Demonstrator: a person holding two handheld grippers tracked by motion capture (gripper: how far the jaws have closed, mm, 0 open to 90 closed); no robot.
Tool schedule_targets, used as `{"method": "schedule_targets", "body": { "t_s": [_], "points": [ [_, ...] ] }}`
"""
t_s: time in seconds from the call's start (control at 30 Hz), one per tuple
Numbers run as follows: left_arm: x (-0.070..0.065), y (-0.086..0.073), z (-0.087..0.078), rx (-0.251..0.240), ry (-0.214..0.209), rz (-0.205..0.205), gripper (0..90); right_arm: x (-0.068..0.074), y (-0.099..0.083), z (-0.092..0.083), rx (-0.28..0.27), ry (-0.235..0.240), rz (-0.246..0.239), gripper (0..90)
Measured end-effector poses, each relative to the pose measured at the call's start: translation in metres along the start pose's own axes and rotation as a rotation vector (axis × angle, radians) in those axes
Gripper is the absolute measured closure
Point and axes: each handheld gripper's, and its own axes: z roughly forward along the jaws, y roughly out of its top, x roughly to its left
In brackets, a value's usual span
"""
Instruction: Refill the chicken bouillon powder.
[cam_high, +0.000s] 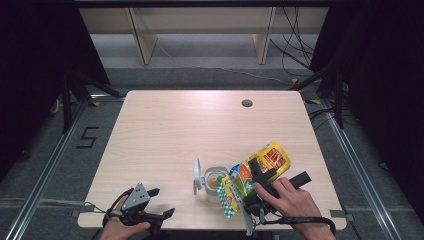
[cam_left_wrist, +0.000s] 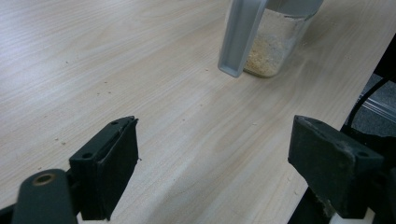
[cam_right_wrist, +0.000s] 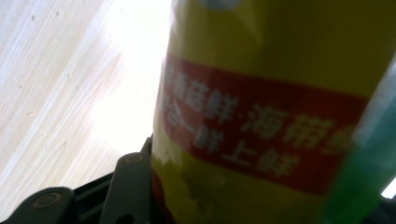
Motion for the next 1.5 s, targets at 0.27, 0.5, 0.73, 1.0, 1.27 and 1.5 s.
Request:
{"method": "schedule_targets", "body": {
  "t_s": [0.27, 0.5, 0.73, 1.0, 1.27, 1.5],
  "points": [
    [0.000, 0.000, 0.000, 0.006, 0.002, 0.002, 15.4, 0.004, -0.007, 0.001, 0.016, 0.016, 0.035, 55.3],
    [-0.002, 0.000, -0.001, 0.012, -0.002, -0.033, 15.4, 0.004, -0.009, 0.001, 0.019, 0.011, 0.020, 55.3],
    [-0.002, -0.001, 0.000, 0.006, 0.002, -0.029, 15.4, 0.005, -0.012, 0.000, 0.023, 0.015, 0.048, 55.3],
    [0.000, 0.000, 0.000, 0.002, -0.003, -0.004, 15.4, 0.004, -0.014, -0.001, 0.026, 0.023, 0.026, 55.3],
    [-0.001, -0.001, 0.001, -0.007, -0.003, -0.018, 15.4, 0.004, -0.012, -0.002, 0.024, 0.011, 0.029, 55.3],
    [-0.001, -0.001, 0.001, -0.008, -0.003, -0.018, 15.4, 0.003, -0.007, -0.001, 0.009, 0.020, 0.015, 55.3]
  ]
}}
